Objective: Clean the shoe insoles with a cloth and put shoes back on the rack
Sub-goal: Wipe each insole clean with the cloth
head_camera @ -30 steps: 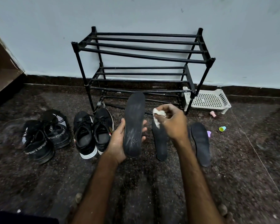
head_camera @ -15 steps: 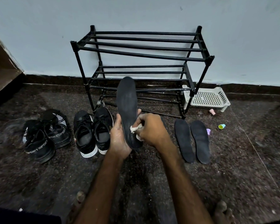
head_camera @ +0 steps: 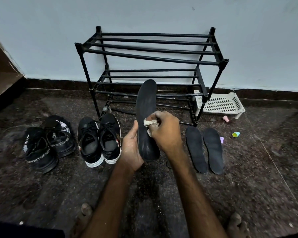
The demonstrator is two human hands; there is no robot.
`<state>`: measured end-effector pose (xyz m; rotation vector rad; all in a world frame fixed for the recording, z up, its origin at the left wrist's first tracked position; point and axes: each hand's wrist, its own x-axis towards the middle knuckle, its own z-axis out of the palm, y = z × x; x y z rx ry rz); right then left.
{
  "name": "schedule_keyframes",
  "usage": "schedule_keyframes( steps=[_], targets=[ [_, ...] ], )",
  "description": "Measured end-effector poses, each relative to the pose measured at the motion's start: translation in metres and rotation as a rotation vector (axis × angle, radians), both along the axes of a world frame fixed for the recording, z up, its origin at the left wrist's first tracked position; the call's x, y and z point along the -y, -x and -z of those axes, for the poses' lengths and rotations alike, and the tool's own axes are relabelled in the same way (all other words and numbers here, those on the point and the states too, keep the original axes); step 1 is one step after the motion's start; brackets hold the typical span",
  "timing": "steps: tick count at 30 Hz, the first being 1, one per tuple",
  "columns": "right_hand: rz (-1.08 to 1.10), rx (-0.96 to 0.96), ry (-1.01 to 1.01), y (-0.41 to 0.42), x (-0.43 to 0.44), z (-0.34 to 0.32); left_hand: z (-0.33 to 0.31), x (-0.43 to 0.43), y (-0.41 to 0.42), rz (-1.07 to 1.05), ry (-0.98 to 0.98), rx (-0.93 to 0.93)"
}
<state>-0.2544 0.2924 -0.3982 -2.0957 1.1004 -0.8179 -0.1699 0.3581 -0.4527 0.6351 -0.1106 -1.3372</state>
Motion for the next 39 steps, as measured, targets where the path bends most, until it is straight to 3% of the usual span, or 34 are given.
schedule_keyframes(
  steps=[2, 4, 6, 9, 13, 18, 21, 24, 28, 32, 34, 37, 39],
  targets=[
    [-0.188, 0.005, -0.066, -0.002, -0.003, -0.008, 0.0, -0.003, -0.005, -0.006, 0.013, 0.022],
    [-0.347, -0.133, -0.171, 0.003, -0.001, -0.012, 0.003, -0.004, -0.011, -0.024, 0.014, 0.02],
    [-0.263, -0.224, -0.188, 0.007, 0.005, -0.008, 0.003, -0.005, -0.014, -0.016, 0.023, 0.0],
    [-0.001, -0.183, 0.008, 0.004, 0.004, -0.006, -0.002, -0.003, -0.012, -0.028, 0.039, -0.019],
    [-0.213, -0.127, -0.004, -0.003, 0.0, -0.007, -0.006, -0.004, -0.014, -0.051, 0.031, -0.011],
    [-0.409, -0.277, -0.192, 0.005, 0.003, -0.013, -0.007, -0.002, -0.016, -0.049, 0.033, -0.033],
    [-0.41, -0.194, -0.282, 0.006, 0.001, -0.015, -0.005, 0.001, -0.012, -0.05, -0.002, -0.025],
    [-0.337, -0.046, -0.127, -0.005, -0.007, -0.011, -0.005, -0.001, -0.01, -0.054, -0.02, -0.03],
    [-0.187, -0.046, 0.001, -0.014, -0.008, -0.001, -0.007, -0.002, -0.012, -0.062, 0.024, -0.053],
    [-0.153, -0.127, -0.147, -0.007, 0.001, 0.003, -0.008, -0.003, -0.015, -0.087, 0.033, -0.029],
    [-0.243, -0.055, -0.208, -0.008, -0.003, -0.003, -0.008, -0.002, -0.013, -0.087, 0.024, -0.032],
    [-0.241, 0.05, -0.115, -0.014, -0.01, -0.009, -0.01, 0.0, -0.011, -0.051, 0.03, -0.033],
    [-0.15, 0.019, -0.058, -0.015, -0.006, -0.005, -0.011, 0.0, -0.012, -0.075, 0.041, -0.031]
  ],
)
